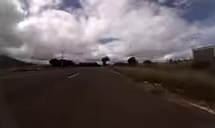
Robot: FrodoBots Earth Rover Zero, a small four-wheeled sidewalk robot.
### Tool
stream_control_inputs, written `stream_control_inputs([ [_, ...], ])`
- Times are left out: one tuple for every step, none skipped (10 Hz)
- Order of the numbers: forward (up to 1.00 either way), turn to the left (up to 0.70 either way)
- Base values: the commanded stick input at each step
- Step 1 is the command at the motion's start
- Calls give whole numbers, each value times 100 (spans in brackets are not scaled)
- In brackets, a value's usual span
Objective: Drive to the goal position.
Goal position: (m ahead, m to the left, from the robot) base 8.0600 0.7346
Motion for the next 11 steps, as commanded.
stream_control_inputs([
  [70,0],
  [70,0],
  [70,0],
  [70,0],
  [70,0],
  [70,0],
  [70,0],
  [70,0],
  [70,0],
  [70,0],
  [70,0],
])
